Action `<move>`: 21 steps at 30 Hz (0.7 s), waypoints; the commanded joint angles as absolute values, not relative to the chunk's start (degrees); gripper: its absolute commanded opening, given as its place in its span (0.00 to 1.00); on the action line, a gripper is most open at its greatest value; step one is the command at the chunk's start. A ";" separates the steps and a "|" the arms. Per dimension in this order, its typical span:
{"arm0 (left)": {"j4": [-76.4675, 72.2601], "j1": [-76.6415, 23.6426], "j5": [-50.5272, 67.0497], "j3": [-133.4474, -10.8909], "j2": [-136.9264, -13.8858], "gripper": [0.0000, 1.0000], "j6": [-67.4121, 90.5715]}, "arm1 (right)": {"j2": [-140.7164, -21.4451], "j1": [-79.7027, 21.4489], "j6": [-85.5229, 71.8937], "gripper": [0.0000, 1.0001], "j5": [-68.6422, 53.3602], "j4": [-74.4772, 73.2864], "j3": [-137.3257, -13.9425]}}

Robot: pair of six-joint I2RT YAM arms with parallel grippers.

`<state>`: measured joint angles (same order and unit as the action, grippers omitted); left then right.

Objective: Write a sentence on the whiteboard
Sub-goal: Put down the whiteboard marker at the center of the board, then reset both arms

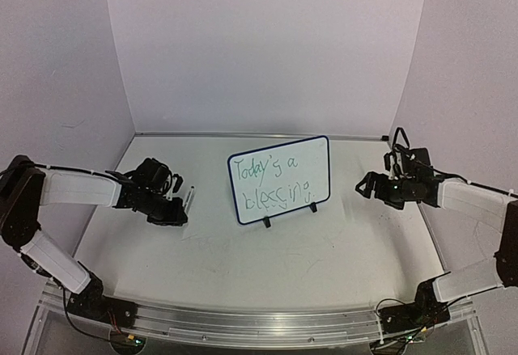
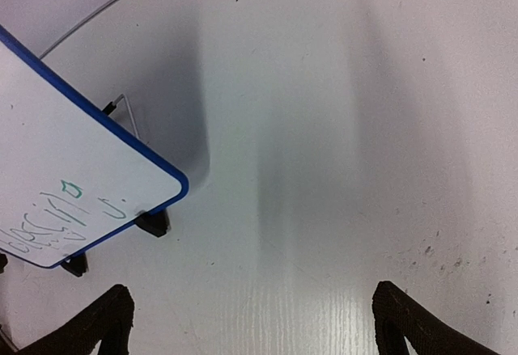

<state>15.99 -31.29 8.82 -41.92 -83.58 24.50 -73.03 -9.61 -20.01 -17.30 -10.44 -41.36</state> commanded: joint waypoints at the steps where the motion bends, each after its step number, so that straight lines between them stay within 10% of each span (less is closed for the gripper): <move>1: 14.29 -29.73 8.98 -47.02 -87.72 0.19 22.13 | -70.62 -9.40 -18.25 0.98 -9.32 -10.04 -42.52; 10: 11.64 -27.01 6.84 -47.43 -89.42 0.61 20.91 | -67.51 -9.36 -15.72 0.98 -4.89 -9.46 -40.96; 21: 5.19 -17.38 -7.35 -45.88 -78.73 0.79 14.66 | -61.32 -9.34 -13.89 0.98 2.94 -0.75 -37.49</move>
<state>11.54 -18.92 3.26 -45.15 -87.54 19.29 -66.15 -9.61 -15.83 -1.53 -7.28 -39.88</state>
